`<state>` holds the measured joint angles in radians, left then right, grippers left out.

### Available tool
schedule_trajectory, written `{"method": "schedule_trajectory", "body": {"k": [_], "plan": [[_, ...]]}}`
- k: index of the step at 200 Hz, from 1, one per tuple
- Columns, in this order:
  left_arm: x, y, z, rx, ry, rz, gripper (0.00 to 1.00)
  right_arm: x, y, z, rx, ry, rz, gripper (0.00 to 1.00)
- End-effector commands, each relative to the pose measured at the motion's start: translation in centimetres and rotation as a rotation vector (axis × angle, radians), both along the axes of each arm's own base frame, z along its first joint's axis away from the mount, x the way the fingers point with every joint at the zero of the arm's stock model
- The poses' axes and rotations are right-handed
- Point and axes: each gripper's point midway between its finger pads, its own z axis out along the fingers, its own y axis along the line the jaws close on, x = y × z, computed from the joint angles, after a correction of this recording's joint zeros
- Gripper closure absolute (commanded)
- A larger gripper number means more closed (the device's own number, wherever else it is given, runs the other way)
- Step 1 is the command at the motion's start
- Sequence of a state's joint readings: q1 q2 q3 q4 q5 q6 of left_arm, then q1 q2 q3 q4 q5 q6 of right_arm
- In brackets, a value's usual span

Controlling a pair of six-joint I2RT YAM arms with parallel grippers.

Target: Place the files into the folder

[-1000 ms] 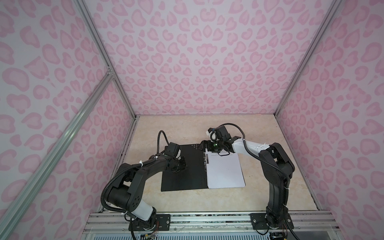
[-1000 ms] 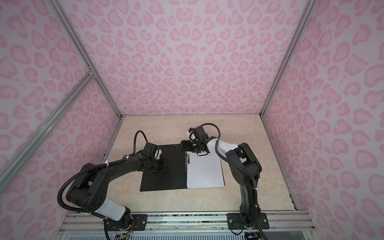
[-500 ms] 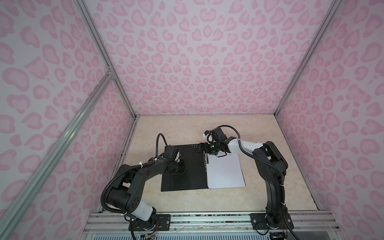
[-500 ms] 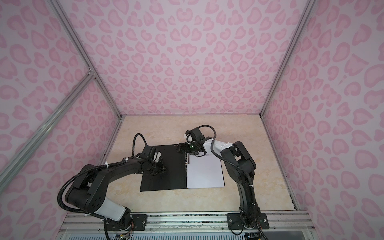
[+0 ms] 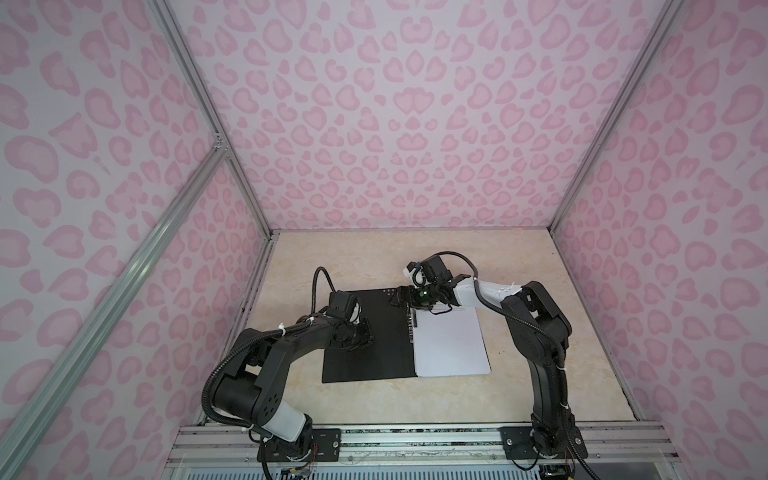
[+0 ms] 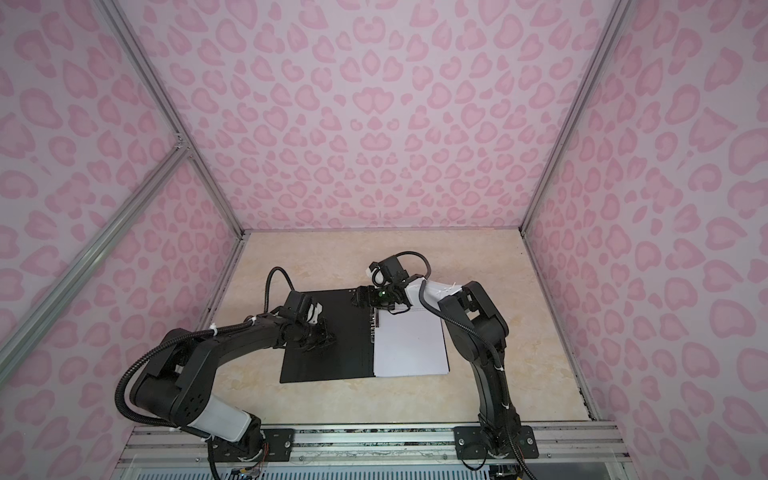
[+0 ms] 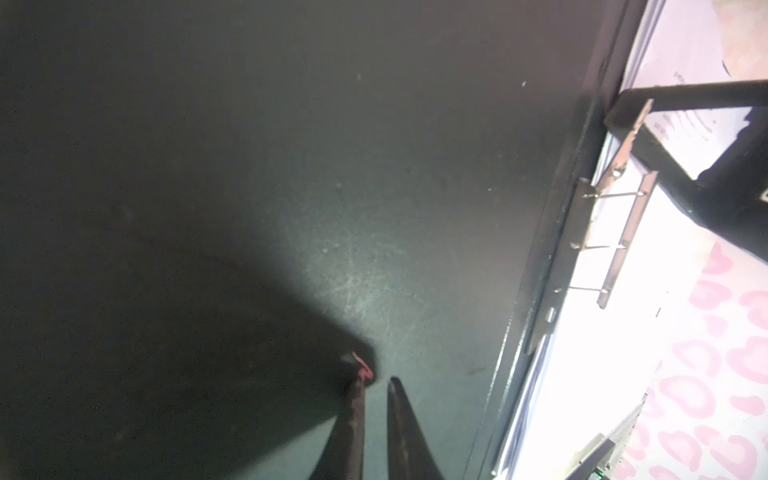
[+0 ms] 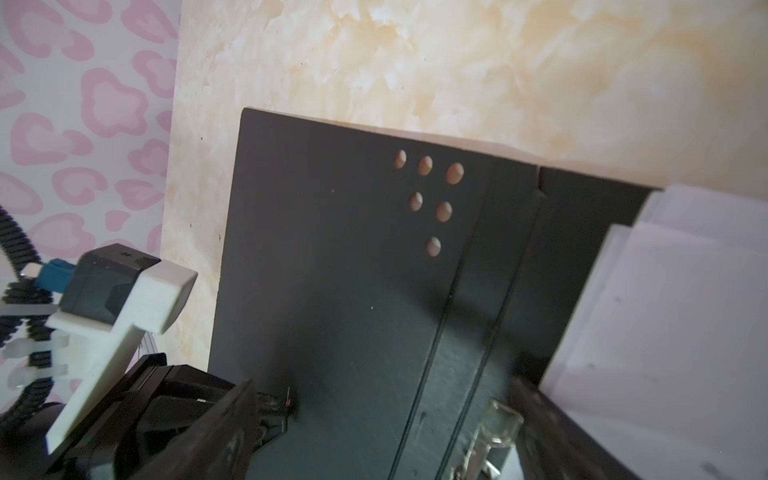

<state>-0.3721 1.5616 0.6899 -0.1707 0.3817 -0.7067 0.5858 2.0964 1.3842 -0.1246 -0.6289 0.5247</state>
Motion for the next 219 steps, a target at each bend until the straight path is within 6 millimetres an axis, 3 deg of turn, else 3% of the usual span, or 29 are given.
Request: {"method": "schedule_trajectory", "body": {"k": [1,94,165,193,219], "plan": [[-0.7,0.8,-1.1,0.043,0.033,0.004,0.84,-0.2,0.5,0.3,0.053,0.018,0.020,0.06],[-0.9,1.1,-2.3,0.058,0.057,0.025,0.85,-0.7,1.0,3.4,0.118,-0.025,0.061,0.07],[-0.8,1.4,-2.5,0.062,0.062,0.040,0.85,-4.5,0.5,5.9,0.115,-0.030,0.101,0.07],[-0.9,1.5,-2.2,0.061,0.057,0.049,0.85,-6.0,-0.5,6.6,0.107,-0.011,0.086,0.09],[-1.1,1.9,-2.1,0.074,0.048,0.051,0.85,-5.7,-3.7,7.5,-0.003,-0.051,-0.061,0.13]]}}
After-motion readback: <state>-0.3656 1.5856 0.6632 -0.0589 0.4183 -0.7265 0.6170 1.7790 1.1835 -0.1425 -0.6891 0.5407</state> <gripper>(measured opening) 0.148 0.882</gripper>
